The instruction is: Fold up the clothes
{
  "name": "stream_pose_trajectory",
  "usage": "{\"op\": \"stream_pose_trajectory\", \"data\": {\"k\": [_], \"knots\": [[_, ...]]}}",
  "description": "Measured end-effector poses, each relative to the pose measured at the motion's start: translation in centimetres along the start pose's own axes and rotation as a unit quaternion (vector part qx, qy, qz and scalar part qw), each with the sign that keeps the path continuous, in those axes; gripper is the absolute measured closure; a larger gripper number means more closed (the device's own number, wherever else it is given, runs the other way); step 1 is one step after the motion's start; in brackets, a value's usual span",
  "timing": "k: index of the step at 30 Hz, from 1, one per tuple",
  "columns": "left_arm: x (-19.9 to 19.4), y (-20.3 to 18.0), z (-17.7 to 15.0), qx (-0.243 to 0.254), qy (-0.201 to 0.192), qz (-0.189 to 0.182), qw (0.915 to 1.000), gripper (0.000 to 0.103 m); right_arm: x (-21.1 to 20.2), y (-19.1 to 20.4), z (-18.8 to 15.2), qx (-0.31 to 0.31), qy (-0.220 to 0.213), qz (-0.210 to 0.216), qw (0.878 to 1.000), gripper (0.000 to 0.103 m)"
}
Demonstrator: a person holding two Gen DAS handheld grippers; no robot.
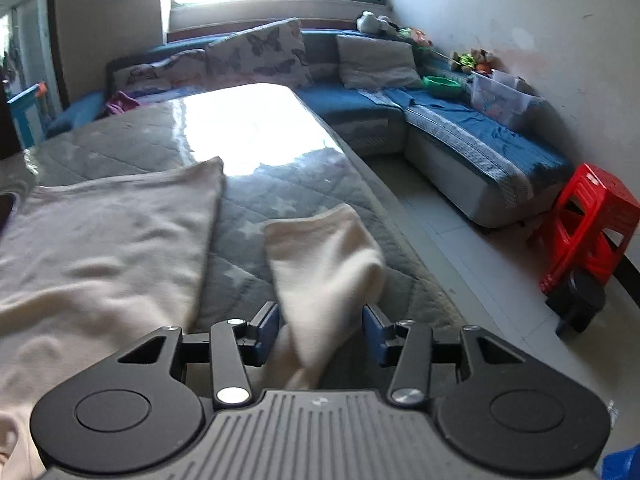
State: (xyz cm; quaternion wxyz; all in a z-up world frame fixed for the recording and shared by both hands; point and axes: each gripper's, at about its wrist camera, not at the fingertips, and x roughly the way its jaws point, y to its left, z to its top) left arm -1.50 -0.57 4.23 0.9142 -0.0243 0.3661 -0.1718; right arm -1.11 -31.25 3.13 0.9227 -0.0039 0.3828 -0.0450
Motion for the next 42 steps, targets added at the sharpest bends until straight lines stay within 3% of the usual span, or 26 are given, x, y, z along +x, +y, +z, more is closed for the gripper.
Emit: {"op": "stream_pose_trajectory", "data": {"k": [5,10,12,17,20,27,32,37,42], "knots": [[1.2,-3.3,-0.8,0.049,0.017,-0.045,0.9977,0.031,-1.0,-2.8,-0.9,0.018,-0.014,-0.054,0.998,0.055],[2.0,-5.4,-1.9,0.089,0.034,-0.071,0.993,0.031,-2.3,-6.5,-1.8,0.054,-0.031,-0.141,0.988,0.055],[2.3,-5.8,-2.2,0.098,0.041,-0.077,0.9913,0.031,-2.7,-7.5,-2.1,0.066,-0.034,-0.157,0.985,0.055],[2.5,-6.9,-2.7,0.121,0.051,-0.096,0.9867,0.031,-3.9,-7.4,-1.8,0.076,-0.051,-0.108,0.99,0.056],[2.3,-7.6,-3.1,0.137,0.053,-0.105,0.9835,0.031,-3.6,-5.5,-1.1,0.048,-0.057,-0.077,0.994,0.056],[2.3,-7.8,-3.2,0.145,0.058,-0.111,0.9814,0.031,0.9,-2.3,0.2,-0.006,-0.026,-0.049,0.998,0.056],[2.4,-7.9,-3.3,0.156,0.059,-0.116,0.9792,0.031,0.9,-2.7,-0.8,-0.034,-0.028,-0.133,0.99,0.055],[2.4,-7.7,-2.8,0.154,0.061,-0.13,0.9775,0.031,-1.5,-6.0,-2.2,-0.002,-0.038,-0.217,0.975,0.055],[1.8,-7.9,-1.9,0.159,0.044,-0.14,0.9764,0.031,-3.3,-7.9,-3.1,0.028,-0.041,-0.224,0.973,0.055]]}}
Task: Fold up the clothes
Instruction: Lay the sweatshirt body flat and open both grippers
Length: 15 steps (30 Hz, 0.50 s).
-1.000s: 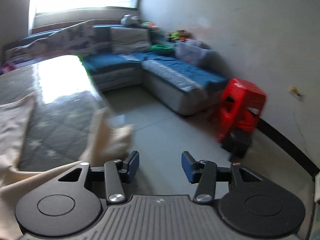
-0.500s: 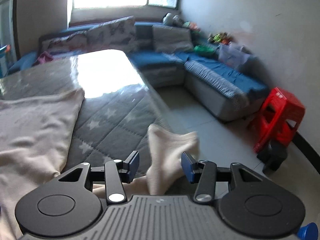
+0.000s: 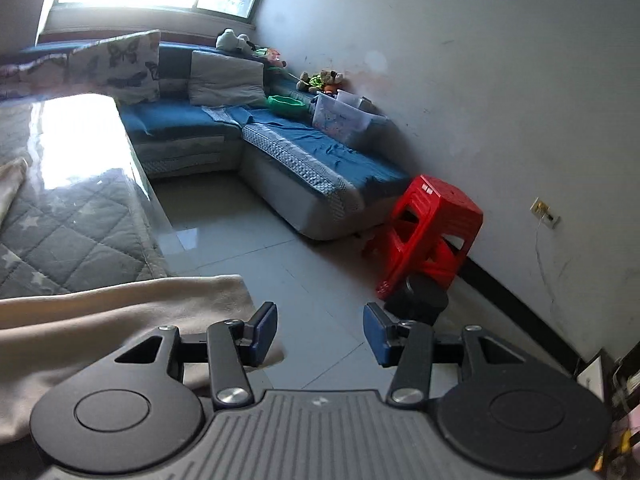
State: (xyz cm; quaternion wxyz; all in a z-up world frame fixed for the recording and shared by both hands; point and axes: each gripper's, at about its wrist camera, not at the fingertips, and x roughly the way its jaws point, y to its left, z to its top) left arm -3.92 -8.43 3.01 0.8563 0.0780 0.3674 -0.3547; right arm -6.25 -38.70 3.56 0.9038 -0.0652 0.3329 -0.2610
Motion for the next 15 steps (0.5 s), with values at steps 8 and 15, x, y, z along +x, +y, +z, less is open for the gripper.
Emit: {"op": "stream_pose_trajectory", "data": {"k": [8,15], "knots": [[1.5,-0.2,-0.1,-0.008,0.016,-0.016,0.9997,0.033,1.1,2.0,0.2,0.012,0.024,0.096,0.995,0.054],[0.2,3.2,0.2,-0.043,-0.003,0.016,0.9989,0.033,2.0,3.3,1.3,0.006,0.023,0.123,0.992,0.054]]}}
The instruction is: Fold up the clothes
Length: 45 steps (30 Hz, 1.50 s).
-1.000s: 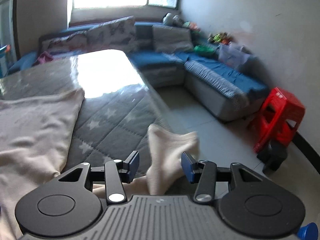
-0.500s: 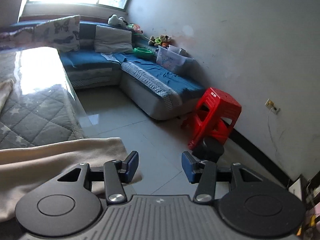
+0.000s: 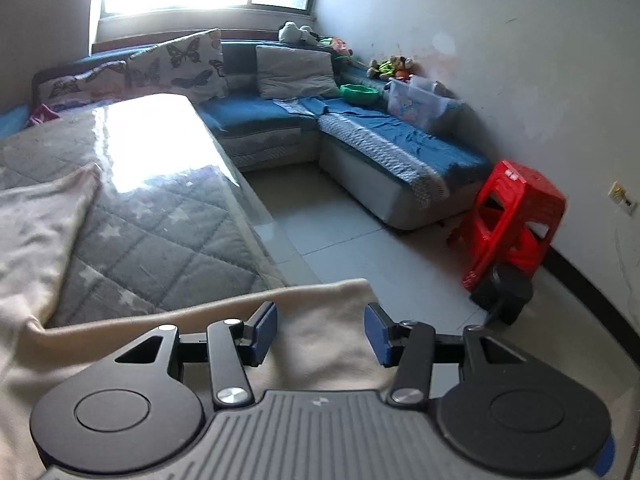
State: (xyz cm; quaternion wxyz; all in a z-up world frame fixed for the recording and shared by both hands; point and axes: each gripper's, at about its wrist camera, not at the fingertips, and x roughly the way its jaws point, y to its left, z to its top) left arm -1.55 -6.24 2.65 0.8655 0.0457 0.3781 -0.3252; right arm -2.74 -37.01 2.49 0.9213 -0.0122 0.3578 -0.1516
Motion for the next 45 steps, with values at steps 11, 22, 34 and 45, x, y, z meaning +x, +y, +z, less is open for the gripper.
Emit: {"op": "stream_pose_trajectory", "data": {"k": [11,22,34,45], "knots": [[-1.3,11.5,2.3,-0.111,-0.045,0.194,0.9737,0.033,-1.3,5.6,2.1,-0.055,0.022,0.162,0.985,0.054],[0.3,18.3,3.6,-0.145,-0.028,0.26,0.9542,0.033,3.5,13.2,6.8,-0.105,0.06,0.224,0.967,0.058],[1.8,20.6,4.7,-0.135,-0.033,0.239,0.9611,0.066,6.6,15.4,10.2,-0.12,0.073,0.239,0.961,0.096],[2.1,22.0,5.3,-0.11,-0.043,0.248,0.9616,0.094,7.8,18.1,11.7,-0.142,0.062,0.233,0.96,0.099]]}}
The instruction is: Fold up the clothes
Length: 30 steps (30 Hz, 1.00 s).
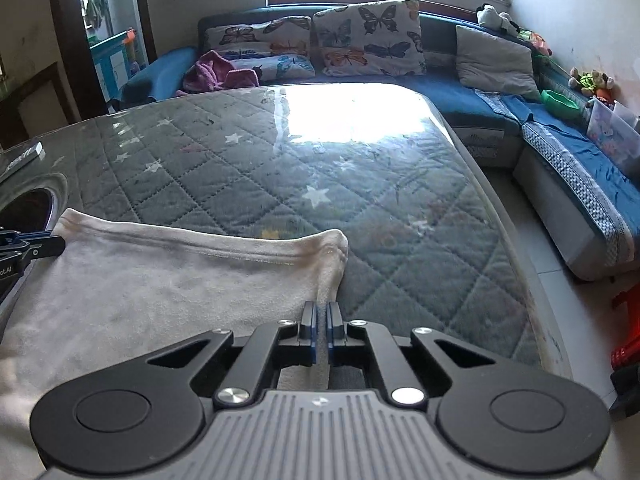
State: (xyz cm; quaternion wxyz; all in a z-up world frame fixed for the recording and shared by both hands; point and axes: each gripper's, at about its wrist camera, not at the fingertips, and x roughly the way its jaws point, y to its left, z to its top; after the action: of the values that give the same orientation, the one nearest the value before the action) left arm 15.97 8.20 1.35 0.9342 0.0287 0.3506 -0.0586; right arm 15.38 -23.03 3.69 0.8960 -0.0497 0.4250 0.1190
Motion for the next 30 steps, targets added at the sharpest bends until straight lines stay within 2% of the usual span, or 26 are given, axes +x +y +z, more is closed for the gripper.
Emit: {"op": "stream_pose_trajectory", "data": {"k": [6,9,15,17,19,20,23,30], "knots": [[1.3,0.8,1.5,0.012,-0.009,0.029,0.9994,0.095,1.9,0.9,1.7,-0.016,0.001,0.002,1.0,0.099],[2.2,1.3,2.0,0.008,0.001,0.036,0.9993,0.094,2.6,1.6,2.1,-0.031,-0.004,-0.006,1.0,0.096],[0.9,1.5,1.9,0.003,0.001,0.039,0.9992,0.089,0.6,2.6,1.8,-0.053,-0.021,-0.003,0.998,0.087],[-0.3,0.8,1.7,0.007,-0.002,0.024,0.9997,0.086,-0.8,3.0,1.2,-0.058,-0.027,0.007,0.998,0.084],[-1.5,-0.2,1.2,0.015,-0.003,0.002,0.9999,0.072,-2.4,3.6,0.3,-0.065,-0.029,0.023,0.997,0.082],[-1.8,-0.8,1.0,0.017,-0.003,-0.008,0.9998,0.07,-3.2,4.0,-0.4,-0.073,-0.029,0.031,0.996,0.08],[-2.6,-2.6,0.1,0.023,0.003,-0.04,0.9989,0.07,-4.9,5.3,-2.4,-0.091,-0.025,0.049,0.994,0.076],[-2.6,-4.9,-1.5,0.04,0.011,-0.046,0.9981,0.07,-7.4,9.1,-7.3,-0.138,0.001,0.101,0.985,0.076]]}}
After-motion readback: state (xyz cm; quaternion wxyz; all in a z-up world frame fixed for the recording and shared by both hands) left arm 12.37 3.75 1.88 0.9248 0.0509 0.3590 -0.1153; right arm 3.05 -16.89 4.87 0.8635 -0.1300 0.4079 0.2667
